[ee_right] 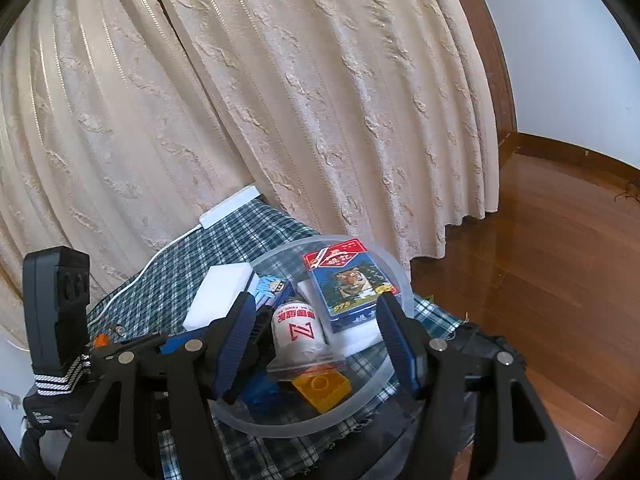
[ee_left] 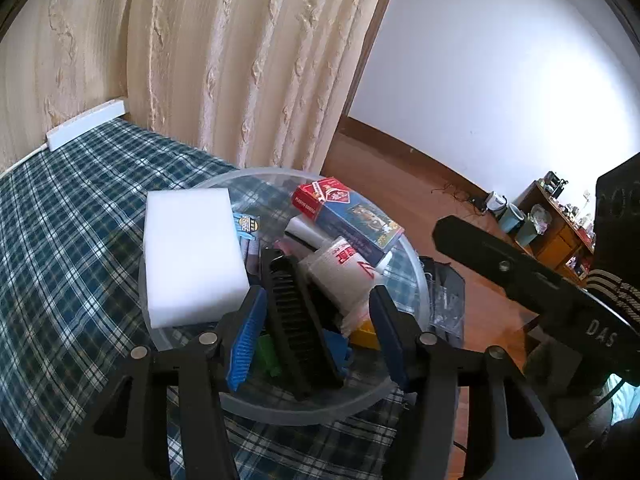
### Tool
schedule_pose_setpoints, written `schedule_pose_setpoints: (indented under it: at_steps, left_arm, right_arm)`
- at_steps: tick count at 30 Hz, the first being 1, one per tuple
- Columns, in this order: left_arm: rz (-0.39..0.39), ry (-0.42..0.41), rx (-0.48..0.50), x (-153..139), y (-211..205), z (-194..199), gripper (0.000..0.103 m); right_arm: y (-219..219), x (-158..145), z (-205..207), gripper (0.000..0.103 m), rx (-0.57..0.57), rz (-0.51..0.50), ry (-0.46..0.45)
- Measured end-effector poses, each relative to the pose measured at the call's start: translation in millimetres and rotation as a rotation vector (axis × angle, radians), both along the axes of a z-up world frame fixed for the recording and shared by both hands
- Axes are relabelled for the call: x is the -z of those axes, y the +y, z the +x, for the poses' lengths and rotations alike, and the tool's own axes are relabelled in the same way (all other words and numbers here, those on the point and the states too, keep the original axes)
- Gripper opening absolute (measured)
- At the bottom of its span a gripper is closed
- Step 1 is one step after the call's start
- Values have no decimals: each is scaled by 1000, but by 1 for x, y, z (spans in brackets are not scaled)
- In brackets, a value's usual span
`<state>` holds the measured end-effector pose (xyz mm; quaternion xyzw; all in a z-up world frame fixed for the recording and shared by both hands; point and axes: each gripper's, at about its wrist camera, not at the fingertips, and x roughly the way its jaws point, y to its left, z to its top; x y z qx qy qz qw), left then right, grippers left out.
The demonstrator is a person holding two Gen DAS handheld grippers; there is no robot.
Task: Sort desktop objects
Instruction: 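Lower both tools into the bowl and open them to release comb and bottle, then move left tool to the orange block while right tool approaches the brown-capped tube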
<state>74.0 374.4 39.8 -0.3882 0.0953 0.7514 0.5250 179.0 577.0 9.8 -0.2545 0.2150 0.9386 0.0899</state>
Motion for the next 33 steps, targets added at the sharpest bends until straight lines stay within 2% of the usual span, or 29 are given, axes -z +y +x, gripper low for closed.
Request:
schedule_pose_setpoints:
  at_steps: [12,22,33]
  left_arm:
    - [16,30,-34,-13,-28,-5,57]
    - [32,37,-131,-19,-70,-25,57]
    - [21,44,-297,-15,-127,-67,57]
  right_arm:
    - [-21,-9,-10,67,-49,14,9]
    - [-54,-14,-28,67,-135,22,15]
    - [-100,-22,-51,67,-247,35,26]
